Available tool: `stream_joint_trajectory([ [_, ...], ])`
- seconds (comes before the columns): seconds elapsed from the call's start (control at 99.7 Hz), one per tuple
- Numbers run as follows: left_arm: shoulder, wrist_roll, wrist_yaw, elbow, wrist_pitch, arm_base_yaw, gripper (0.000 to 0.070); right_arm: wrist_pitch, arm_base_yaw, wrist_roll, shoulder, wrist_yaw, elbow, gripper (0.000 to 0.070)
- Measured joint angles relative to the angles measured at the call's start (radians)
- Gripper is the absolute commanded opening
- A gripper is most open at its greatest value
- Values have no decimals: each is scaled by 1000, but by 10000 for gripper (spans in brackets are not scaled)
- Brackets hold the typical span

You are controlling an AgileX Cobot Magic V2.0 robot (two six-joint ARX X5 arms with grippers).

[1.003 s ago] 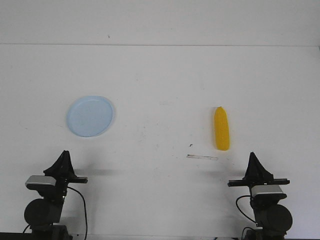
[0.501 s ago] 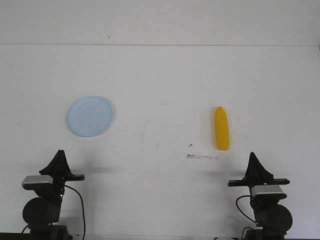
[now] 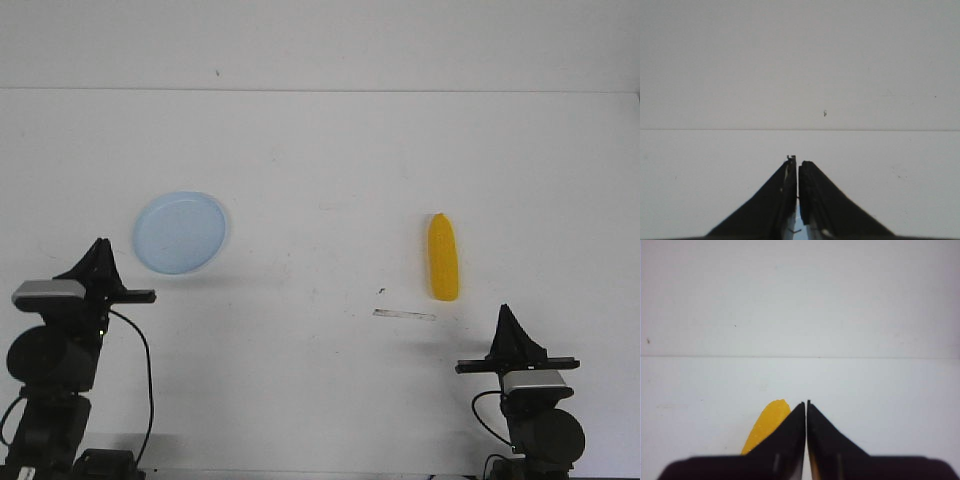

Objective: Place corn on plate with both arms
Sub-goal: 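Lower the left gripper onto the plate's rim and grip its edge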

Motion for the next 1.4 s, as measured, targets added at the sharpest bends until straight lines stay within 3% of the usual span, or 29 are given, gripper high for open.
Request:
stream_joint_trajectory([
  [0.251, 348, 18, 0, 208, -23, 0, 1, 0, 0, 0, 0, 0, 0, 2],
  [0.461, 516, -68, 12, 281, -39, 46, 1, 0, 0, 0, 0, 0, 0, 2],
  [0.802, 649, -339, 355, 349, -298, 348, 1, 0, 0, 0, 0, 0, 0, 2],
  [0.983, 749, -383, 386, 426, -478, 422, 1, 0, 0, 0, 0, 0, 0, 2],
  [1.103, 851, -374, 490, 509, -616, 432, 5, 0, 0, 0, 0, 0, 0, 2],
  [1.143, 887, -370, 520, 536, -647, 431, 29, 0, 0, 0, 0, 0, 0, 2],
  [1.203, 937, -367, 559, 568, -685, 428, 138, 0, 0, 0, 0, 0, 0, 2],
  [1.274, 983, -367, 573, 590, -688, 425, 203, 0, 0, 0, 0, 0, 0, 2],
  [1.404, 1030, -367, 580, 605, -682, 420, 215, 0, 0, 0, 0, 0, 0, 2],
])
